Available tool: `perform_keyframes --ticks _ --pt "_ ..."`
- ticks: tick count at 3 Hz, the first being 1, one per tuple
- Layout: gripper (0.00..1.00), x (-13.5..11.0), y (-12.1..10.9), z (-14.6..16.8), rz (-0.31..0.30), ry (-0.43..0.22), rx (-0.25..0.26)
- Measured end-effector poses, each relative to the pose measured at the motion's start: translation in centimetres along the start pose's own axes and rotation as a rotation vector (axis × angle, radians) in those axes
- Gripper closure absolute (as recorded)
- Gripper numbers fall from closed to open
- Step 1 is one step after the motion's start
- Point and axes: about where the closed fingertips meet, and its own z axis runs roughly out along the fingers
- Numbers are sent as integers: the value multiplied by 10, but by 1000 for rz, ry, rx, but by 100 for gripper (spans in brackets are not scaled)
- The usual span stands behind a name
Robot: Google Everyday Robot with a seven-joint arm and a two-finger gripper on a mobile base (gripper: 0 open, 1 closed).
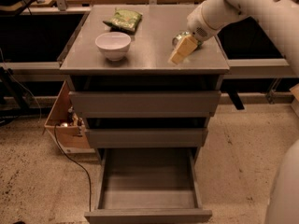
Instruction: Place green can into bottom drawer
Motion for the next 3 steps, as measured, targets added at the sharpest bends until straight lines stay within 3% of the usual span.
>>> perform_keyframes --ticks 2,3 --pt "0 -4 -63 23 249 -99 180" --pt "0 2 -93 33 387 -166 234"
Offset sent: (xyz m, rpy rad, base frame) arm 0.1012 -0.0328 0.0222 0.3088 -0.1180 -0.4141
